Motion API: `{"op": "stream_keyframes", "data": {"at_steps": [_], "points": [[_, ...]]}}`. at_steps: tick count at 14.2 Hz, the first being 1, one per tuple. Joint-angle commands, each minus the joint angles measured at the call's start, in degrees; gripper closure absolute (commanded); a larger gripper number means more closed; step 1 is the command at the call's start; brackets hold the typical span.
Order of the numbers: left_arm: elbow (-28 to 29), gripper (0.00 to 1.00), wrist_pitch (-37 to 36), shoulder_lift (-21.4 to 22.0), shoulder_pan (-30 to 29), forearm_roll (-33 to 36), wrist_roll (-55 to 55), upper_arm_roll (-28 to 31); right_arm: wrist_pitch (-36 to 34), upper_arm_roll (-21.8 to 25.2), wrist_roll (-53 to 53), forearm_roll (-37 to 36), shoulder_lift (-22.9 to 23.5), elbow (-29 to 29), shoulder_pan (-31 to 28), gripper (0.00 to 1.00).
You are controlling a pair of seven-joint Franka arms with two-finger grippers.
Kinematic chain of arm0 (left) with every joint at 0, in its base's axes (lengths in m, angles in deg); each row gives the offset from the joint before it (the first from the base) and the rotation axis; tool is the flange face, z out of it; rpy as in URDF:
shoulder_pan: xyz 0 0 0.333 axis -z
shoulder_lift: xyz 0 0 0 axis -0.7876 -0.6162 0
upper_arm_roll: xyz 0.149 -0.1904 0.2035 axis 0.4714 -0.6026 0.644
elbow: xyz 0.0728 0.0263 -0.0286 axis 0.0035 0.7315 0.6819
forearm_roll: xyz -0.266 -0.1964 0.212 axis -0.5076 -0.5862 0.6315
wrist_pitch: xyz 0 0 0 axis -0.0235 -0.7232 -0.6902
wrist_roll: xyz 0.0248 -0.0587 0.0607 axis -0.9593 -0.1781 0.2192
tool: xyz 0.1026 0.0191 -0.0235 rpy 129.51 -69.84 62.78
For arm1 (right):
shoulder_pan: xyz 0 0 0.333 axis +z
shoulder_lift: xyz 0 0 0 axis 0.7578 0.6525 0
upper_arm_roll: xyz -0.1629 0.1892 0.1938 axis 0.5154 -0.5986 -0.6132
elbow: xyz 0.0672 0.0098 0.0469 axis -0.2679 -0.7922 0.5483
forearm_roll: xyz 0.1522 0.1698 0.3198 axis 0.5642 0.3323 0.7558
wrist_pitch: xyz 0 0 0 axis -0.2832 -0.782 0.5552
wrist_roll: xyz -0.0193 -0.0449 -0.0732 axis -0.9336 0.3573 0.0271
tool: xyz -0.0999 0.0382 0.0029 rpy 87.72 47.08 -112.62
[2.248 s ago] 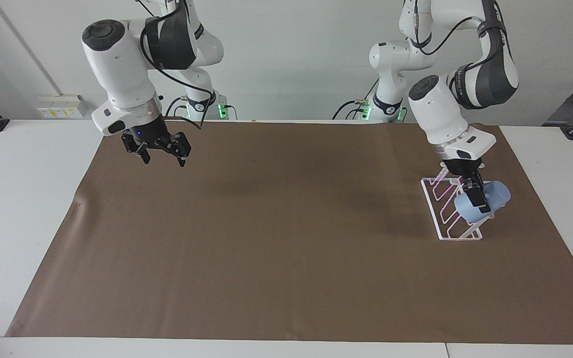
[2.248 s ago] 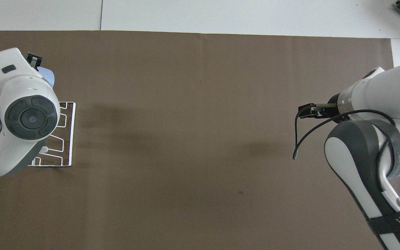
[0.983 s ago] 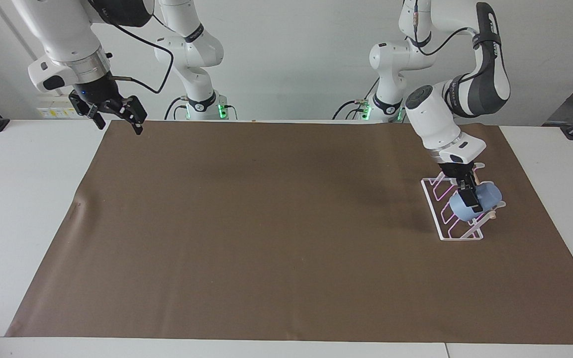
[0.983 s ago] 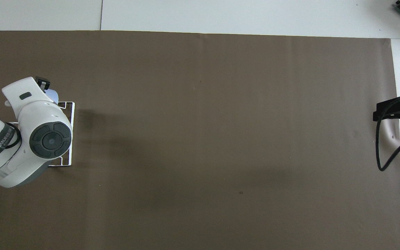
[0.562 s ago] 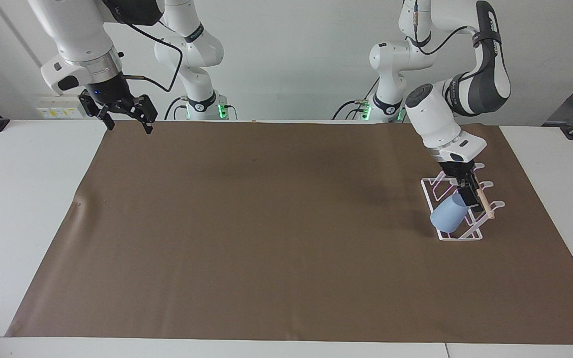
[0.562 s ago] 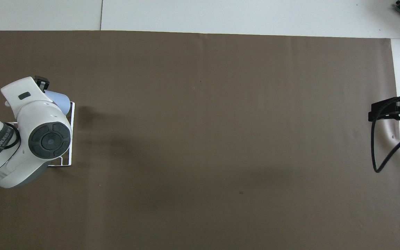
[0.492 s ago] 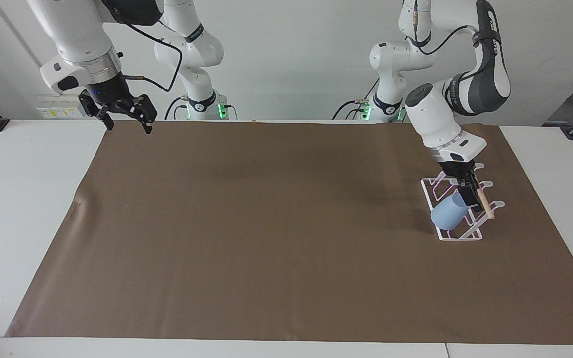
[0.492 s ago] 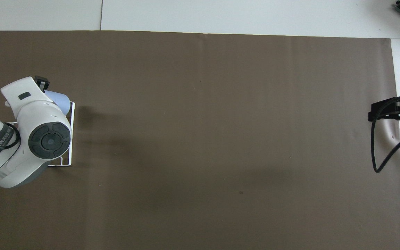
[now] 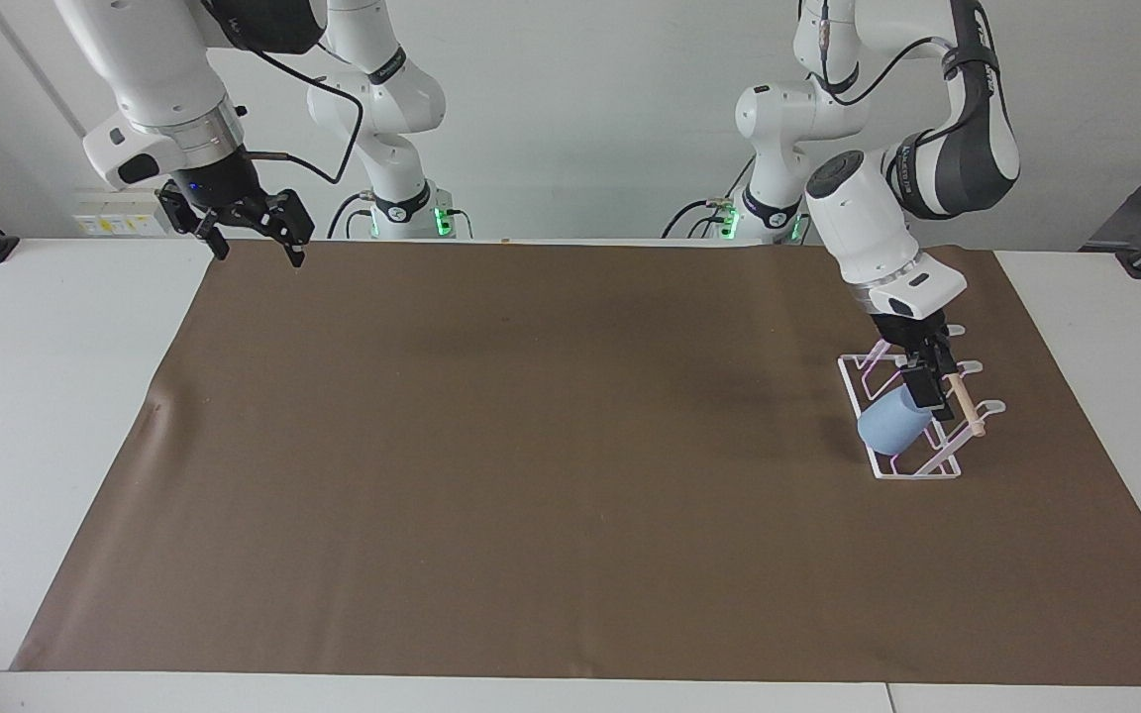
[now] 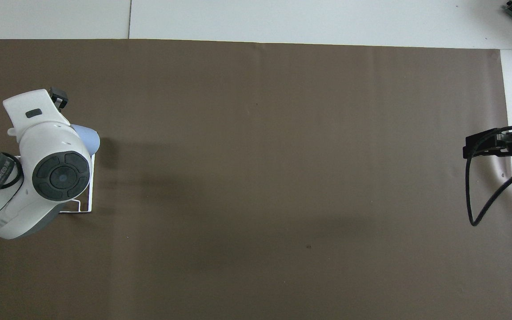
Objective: Hang cup on cup holder
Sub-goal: 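Hang the cup on the rack's top hook with the left gripper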
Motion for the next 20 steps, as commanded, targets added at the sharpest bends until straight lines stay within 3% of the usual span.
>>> {"op": "stream_keyframes", "data": {"at_steps": [1, 4, 8, 10, 13, 17, 20], "points": [[-1.82, 0.00, -6.54, 1.68, 1.39, -8.80, -17.66, 0.31, 1.53, -0.35, -0.98, -0.60, -2.02, -2.77, -0.49, 0.00], [-2.88, 0.00, -9.97, 5.37, 0.34, -24.79, -38.65, 1.53, 1.61, -0.35, -1.24, -0.60, -2.46, -3.48, -0.49, 0.00], [-16.12, 0.00, -24.46, 2.67, -1.77, -38.18, -65.92, 2.15, 1.61, -0.35, -1.42, -0.60, -2.64, -3.74, -0.49, 0.00], [-20.27, 0.00, -28.60, 1.95, -1.86, -38.99, -73.76, 2.06, 1.61, -0.35, -1.33, -0.60, -2.64, -3.74, -0.49, 0.00], [-25.72, 0.00, -33.70, 1.43, -2.30, -45.48, -83.80, 2.24, 1.61, -0.35, -1.25, -0.60, -2.64, -3.74, -0.40, 0.00], [-33.89, 0.00, -39.23, -2.96, -1.95, -46.81, -84.08, 2.42, -0.31, -0.44, -1.42, -0.68, 0.16, 1.77, -0.92, 0.00], [-38.65, 0.00, -43.03, -5.52, -2.30, -47.69, -88.71, 2.76, -0.76, -0.18, -1.33, -0.86, -0.17, 1.01, -0.58, 0.00]]}}
